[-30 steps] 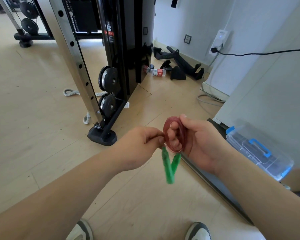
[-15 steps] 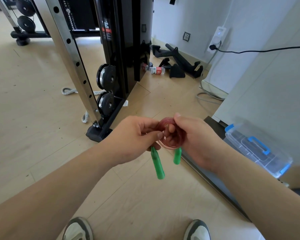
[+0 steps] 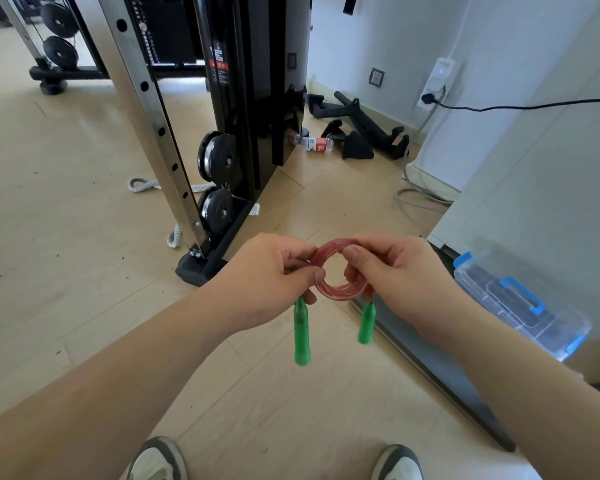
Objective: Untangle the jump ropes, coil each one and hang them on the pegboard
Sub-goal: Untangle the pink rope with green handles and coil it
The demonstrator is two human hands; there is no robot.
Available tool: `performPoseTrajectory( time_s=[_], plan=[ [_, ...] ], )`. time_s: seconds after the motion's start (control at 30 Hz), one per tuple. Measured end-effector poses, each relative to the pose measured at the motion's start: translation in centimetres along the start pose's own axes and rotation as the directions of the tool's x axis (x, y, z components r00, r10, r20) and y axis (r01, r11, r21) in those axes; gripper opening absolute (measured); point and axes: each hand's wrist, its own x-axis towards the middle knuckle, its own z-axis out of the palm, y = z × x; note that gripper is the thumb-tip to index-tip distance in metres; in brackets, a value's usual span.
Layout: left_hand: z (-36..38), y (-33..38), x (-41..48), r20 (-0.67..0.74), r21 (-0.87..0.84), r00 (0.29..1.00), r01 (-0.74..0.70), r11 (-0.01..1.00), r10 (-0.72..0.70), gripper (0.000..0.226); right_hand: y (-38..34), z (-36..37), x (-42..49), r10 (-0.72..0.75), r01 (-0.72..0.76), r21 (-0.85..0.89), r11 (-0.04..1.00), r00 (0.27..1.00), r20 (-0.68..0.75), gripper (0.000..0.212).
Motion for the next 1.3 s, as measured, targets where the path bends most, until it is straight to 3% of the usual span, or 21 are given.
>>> performPoseTrajectory(
  time_s=[0.1,0.2,0.33,0.47,0.53,0.6,0.7,0.77,0.87,0.97,1.03,1.17,1.3],
  plan=[
    [0.0,-0.2,0.0,0.045,0.017,0.996,0.080,0.997,-0.081,0.027,0.2,0.2,0.1,-0.006,0.004,-0.031,1.000,0.998,-0.067,0.031],
    [-0.4,-0.3,-0.1,0.080,0.073,0.988,0.124,0.990,-0.129,0.011,0.4,0.0,0.2,0.011,-0.016,-0.031,0.999,0.989,-0.147,0.031],
    [-0.8,0.2,-0.1,0.123,-0.005,0.981,0.151,0.989,-0.149,0.016,0.8,-0.2,0.5,0.050,-0.064,-0.073,0.995,0.984,-0.172,0.024],
    [-1.5,-0.7,0.5,-0.040,0.358,0.997,0.071,0.931,-0.061,0.016,0.8,-0.3,0.6,0.095,-0.093,0.023,0.995,0.992,-0.087,0.025],
    [-1.8,-1.4,0.8,-0.102,0.438,0.995,0.055,0.897,-0.012,0.017,0.7,-0.2,0.4,0.051,-0.050,0.036,0.998,0.999,-0.010,0.026],
    [-1.8,-1.7,1.0,-0.161,0.322,0.987,0.060,0.945,-0.008,0.017,0.6,-0.1,0.2,0.020,-0.025,0.070,0.997,0.997,0.068,0.025],
    [-1.7,-0.6,1.1,-0.257,-0.076,0.964,0.041,0.996,-0.059,0.019,0.6,0.0,0.1,0.010,-0.019,0.066,0.998,0.991,0.135,0.024],
    [-1.6,0.2,0.8,-0.275,-0.308,0.953,0.039,0.951,-0.128,0.019,0.7,0.2,0.1,0.011,-0.018,0.049,0.999,0.990,0.142,0.025],
    [-0.9,0.2,0.7,-0.268,-0.462,0.944,0.052,0.885,-0.195,0.018,0.7,0.4,0.0,0.006,-0.016,0.073,0.997,0.990,0.139,0.025],
    [-0.9,0.1,0.8,-0.232,-0.548,0.943,0.077,0.833,-0.240,0.018,0.5,0.5,0.0,-0.002,-0.015,0.129,0.992,0.991,0.132,0.026],
    [-1.3,0.3,0.7,-0.127,-0.585,0.959,0.134,0.800,-0.253,0.019,0.5,0.5,0.1,-0.014,-0.005,0.147,0.989,0.992,0.124,0.025],
    [-0.8,0.2,0.3,0.134,-0.425,0.964,0.264,0.866,-0.228,0.027,0.1,0.6,-0.1,-0.028,0.019,0.083,0.996,0.995,0.101,0.027],
    [-0.3,0.5,0.2,0.202,-0.293,0.960,0.250,0.923,-0.196,0.027,-0.1,0.5,-0.1,-0.048,0.048,0.000,0.999,0.999,-0.002,0.032]
  ],
)
